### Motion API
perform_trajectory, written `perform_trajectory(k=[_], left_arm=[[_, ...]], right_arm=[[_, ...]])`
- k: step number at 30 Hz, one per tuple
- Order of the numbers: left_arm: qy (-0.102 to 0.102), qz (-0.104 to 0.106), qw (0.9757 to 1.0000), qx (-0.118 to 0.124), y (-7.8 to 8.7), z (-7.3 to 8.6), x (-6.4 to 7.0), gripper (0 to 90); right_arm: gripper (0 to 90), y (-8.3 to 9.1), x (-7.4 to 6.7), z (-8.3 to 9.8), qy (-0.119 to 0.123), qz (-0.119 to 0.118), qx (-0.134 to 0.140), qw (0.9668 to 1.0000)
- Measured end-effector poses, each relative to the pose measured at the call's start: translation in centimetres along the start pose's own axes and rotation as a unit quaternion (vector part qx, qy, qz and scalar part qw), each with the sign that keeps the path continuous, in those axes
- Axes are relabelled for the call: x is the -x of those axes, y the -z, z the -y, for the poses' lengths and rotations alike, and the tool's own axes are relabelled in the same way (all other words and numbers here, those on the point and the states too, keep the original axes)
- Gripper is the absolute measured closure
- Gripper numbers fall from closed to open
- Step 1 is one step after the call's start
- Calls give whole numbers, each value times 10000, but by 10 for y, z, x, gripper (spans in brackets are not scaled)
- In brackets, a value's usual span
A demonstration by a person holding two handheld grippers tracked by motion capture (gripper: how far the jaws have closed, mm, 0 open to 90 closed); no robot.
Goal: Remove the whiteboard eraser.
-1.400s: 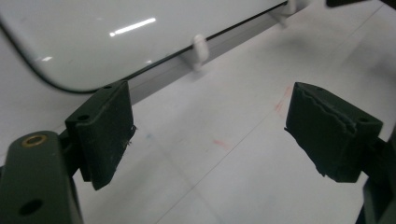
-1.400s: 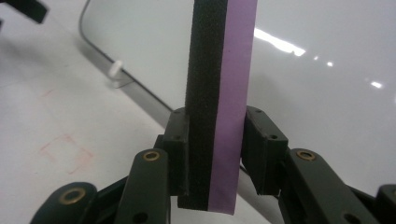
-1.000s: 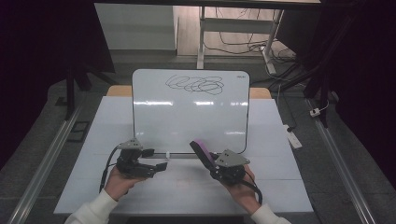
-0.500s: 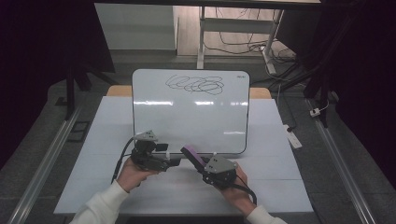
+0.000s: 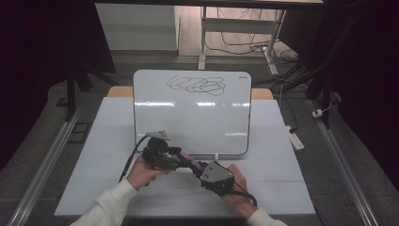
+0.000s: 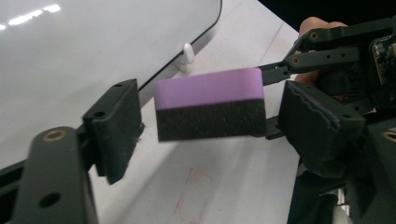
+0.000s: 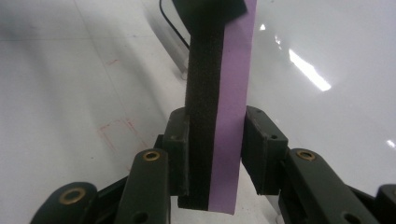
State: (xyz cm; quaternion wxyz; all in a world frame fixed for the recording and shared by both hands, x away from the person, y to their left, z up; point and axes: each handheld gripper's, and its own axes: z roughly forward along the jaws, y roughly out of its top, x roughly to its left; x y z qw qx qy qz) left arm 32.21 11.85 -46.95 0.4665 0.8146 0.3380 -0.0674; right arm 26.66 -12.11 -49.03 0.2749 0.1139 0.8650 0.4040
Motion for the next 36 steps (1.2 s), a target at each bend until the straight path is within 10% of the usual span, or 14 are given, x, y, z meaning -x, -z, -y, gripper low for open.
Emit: perform_trajectory(k=[16, 23, 36], left_arm=[[-179, -85, 9997, -120, -3, 2, 4, 389], [-469, -77, 9987, -182, 0, 3, 5, 390], [-877, 106, 9958, -248, 4, 5, 6, 390]], right_arm=[[537, -3, 4, 2, -300, -269, -74, 9992], [373, 4, 26, 6, -1138, -1212, 153, 9860], [303, 17, 55, 15, -1617, -1497, 325, 9749]])
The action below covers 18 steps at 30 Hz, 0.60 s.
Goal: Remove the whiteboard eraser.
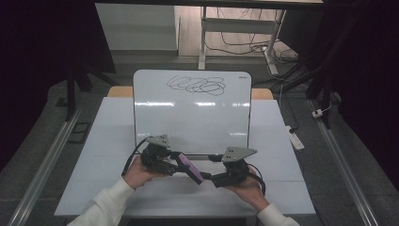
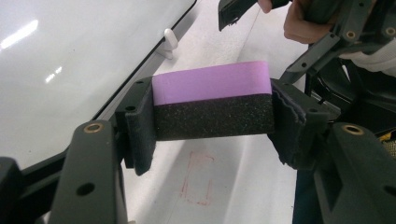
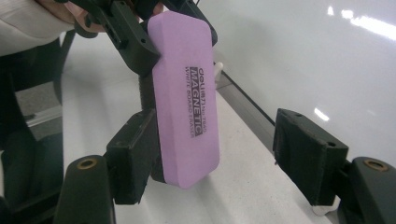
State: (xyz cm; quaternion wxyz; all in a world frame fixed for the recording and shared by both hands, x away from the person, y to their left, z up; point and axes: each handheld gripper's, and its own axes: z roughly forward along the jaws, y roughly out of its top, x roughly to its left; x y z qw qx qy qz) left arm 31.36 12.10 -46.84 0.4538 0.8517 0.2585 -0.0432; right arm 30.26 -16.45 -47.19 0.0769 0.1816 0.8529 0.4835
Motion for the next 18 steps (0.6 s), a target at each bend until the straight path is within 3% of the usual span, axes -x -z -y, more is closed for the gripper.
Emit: perform_trajectory(k=[4, 13, 18], left_arm=[[-40, 104, 9999, 14, 0, 0, 0, 390], [-173, 310, 9994, 17, -2, 0, 3, 390], [-352, 422, 9984, -90, -5, 1, 6, 389]], right_arm=[[292, 1, 1, -1, 14, -65, -42, 10000], [277, -3, 1, -3, -20, -476, -225, 9986], [265, -7, 0, -2, -48, -824, -325, 9961]])
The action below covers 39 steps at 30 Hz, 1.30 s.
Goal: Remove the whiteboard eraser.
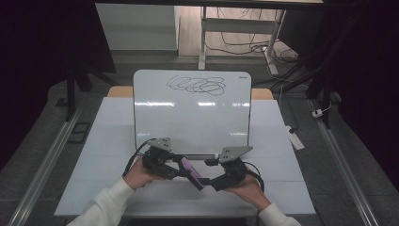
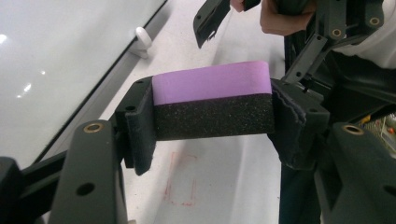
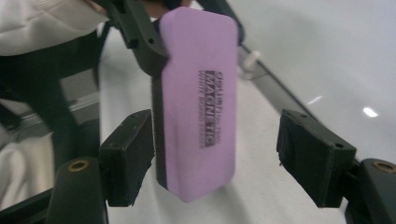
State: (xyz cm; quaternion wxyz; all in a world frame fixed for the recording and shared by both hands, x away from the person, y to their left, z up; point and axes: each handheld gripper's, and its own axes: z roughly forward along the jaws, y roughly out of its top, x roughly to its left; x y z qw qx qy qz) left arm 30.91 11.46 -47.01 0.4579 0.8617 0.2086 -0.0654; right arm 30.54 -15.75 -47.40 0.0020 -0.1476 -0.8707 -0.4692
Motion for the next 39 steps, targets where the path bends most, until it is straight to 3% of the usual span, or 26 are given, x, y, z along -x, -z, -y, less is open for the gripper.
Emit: perform_trajectory(k=[2, 5, 9, 10, 15, 18, 24, 30, 33, 34, 36, 37, 38, 39], left_arm=[[-35, 35, 10000, -8, 0, 0, 1, 390], [-165, 162, 9997, -12, -2, -1, 4, 390], [-439, 289, 9986, -55, -3, -2, 9, 389], [-492, 320, 9983, -50, -3, -2, 10, 389], [-700, 516, 9962, 35, -4, -3, 15, 389], [-736, 516, 9959, 26, -4, -3, 16, 389], [-608, 602, 9963, 108, -2, -3, 15, 387], [-300, 302, 9990, 126, -1, -2, 11, 292], [-33, 22, 9998, 193, 3, 0, 6, 228], [-33, 22, 9998, 193, 3, 0, 6, 214], [95, -154, 9996, 217, 6, 2, 5, 205], [176, -392, 9988, 227, 11, 6, 5, 204], [176, -392, 9988, 227, 11, 6, 5, 204], [252, -619, 9975, 232, 16, 12, 5, 204]], right_arm=[[261, -1, 0, 0, 5, -73, -22, 10000], [261, -6, -2, 0, -26, -426, -96, 9990], [261, -10, -2, 2, -156, -793, -166, 9966], [261, -10, -2, 2, -156, -793, -166, 9966], [285, -17, -1, 4, -277, -1172, -298, 9923], [349, -19, -1, 4, -303, -1280, -298, 9909], [382, -17, 0, 4, -388, -1428, -228, 9887], [391, -14, 1, 3, -344, -1120, -158, 9930], [392, -12, 1, 3, -285, -773, -128, 9965], [392, -12, 1, 3, -285, -773, -128, 9965], [392, -9, 1, 2, -211, -456, -59, 9987], [392, -8, 1, 2, -178, -323, -42, 9993], [392, -8, 1, 2, -178, -323, -42, 9993], [392, -5, 0, 0, -94, -60, 16, 9999]])
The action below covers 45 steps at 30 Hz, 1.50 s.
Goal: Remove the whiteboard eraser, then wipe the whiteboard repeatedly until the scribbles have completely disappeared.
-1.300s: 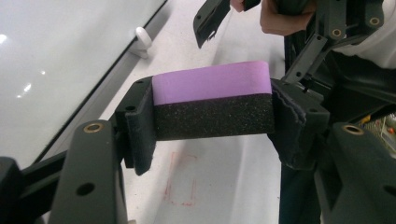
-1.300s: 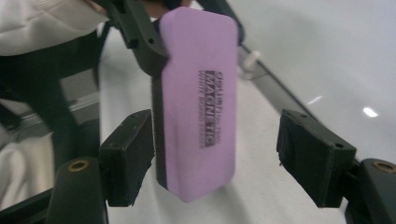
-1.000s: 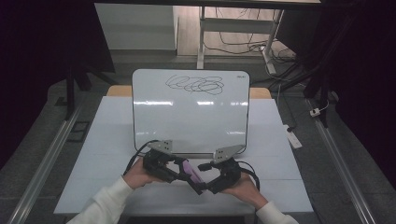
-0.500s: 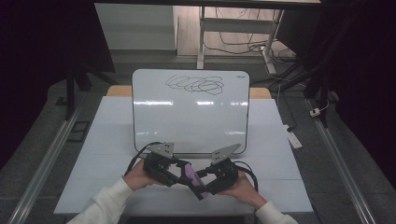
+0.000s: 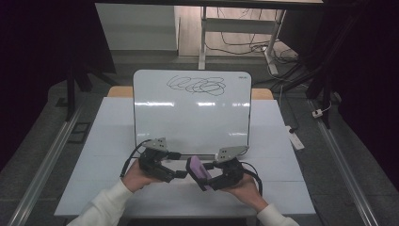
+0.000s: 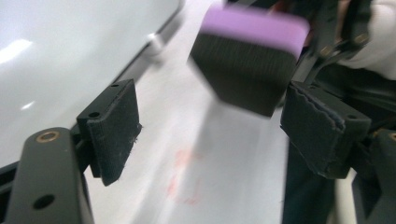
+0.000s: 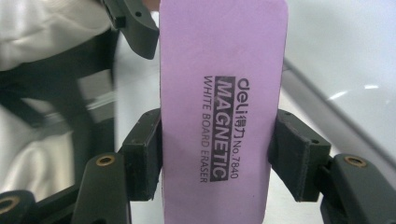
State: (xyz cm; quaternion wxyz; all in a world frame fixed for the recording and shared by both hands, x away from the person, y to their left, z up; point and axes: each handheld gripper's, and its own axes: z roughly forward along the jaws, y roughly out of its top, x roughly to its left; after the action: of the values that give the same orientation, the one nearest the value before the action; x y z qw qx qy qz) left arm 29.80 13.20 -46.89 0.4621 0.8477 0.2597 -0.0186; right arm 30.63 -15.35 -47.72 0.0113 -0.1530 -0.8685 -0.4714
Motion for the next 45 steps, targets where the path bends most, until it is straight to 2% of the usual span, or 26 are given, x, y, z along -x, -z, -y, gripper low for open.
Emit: perform_trajectory(k=[2, 3, 4, 5, 6, 7, 9, 10, 11, 12, 13, 15, 16, 17, 22, 25, 33, 34, 35, 37, 38, 39, 42, 45], left_arm=[[107, -178, 9998, 20, 6, 8, -2, 204], [107, -178, 9998, 20, 6, 8, -2, 204], [168, -292, 9994, 11, 9, 12, -3, 204], [303, -521, 9982, 35, 16, 21, -6, 203], [398, -623, 9972, 60, 20, 26, -7, 203], [398, -623, 9972, 60, 20, 26, -7, 203], [584, -833, 9948, 114, 27, 35, -10, 203], [661, -910, 9936, 140, 31, 41, -11, 203], [793, -1028, 9914, 172, 39, 51, -13, 204], [793, -1028, 9914, 172, 39, 51, -13, 205], [840, -1100, 9902, 188, 43, 56, -13, 205], [904, -1228, 9881, 200, 50, 67, -13, 209], [965, -1339, 9861, 199, 56, 76, -13, 210], [965, -1339, 9861, 199, 56, 76, -13, 210], [1070, -1596, 9813, 116, 65, 94, -15, 211], [1122, -1644, 9799, 121, 68, 98, -17, 210], [1149, -1641, 9797, 116, 68, 98, -20, 208], [1147, -1636, 9798, 111, 67, 98, -20, 207], [1143, -1625, 9800, 108, 67, 98, -20, 207], [1148, -1593, 9805, 102, 67, 98, -21, 206], [1163, -1580, 9805, 107, 67, 98, -21, 206], [1179, -1569, 9805, 112, 67, 98, -21, 206], [1210, -1539, 9806, 130, 68, 98, -23, 206], [1208, -1532, 9807, 136, 68, 98, -23, 206]], right_arm=[[392, 3, -1, -2, 70, 282, 37, 9996], [392, 3, -1, -2, 70, 282, 37, 9996], [392, 4, -2, -2, 103, 408, 48, 9991], [393, 5, -4, -3, 181, 647, 64, 9977], [393, 6, -4, -3, 204, 724, 82, 9971], [393, 6, -4, -3, 204, 724, 82, 9971], [393, 8, -5, -3, 250, 925, 121, 9953], [393, 8, -5, -3, 250, 925, 121, 9953], [393, 10, -5, -3, 271, 1063, 172, 9938], [393, 11, -4, -3, 273, 1121, 198, 9931], [393, 11, -4, -3, 273, 1121, 198, 9931], [393, 14, -4, -3, 271, 1294, 281, 9908], [393, 15, -4, -3, 267, 1345, 315, 9901], [393, 17, -3, -3, 272, 1398, 351, 9892], [393, 20, -2, -2, 265, 1542, 432, 9867], [393, 21, -1, -2, 272, 1622, 463, 9853], [392, 25, -1, -2, 303, 1786, 537, 9820], [392, 27, -1, -4, 315, 1872, 560, 9802], [392, 27, -1, -4, 315, 1872, 560, 9802], [392, 32, 2, -9, 283, 2081, 597, 9759], [392, 32, 2, -9, 283, 2081, 597, 9759], [392, 33, 3, -12, 259, 2179, 609, 9737], [392, 41, 12, -24, 217, 2547, 642, 9646], [393, 48, 27, -41, 195, 2942, 719, 9528]])
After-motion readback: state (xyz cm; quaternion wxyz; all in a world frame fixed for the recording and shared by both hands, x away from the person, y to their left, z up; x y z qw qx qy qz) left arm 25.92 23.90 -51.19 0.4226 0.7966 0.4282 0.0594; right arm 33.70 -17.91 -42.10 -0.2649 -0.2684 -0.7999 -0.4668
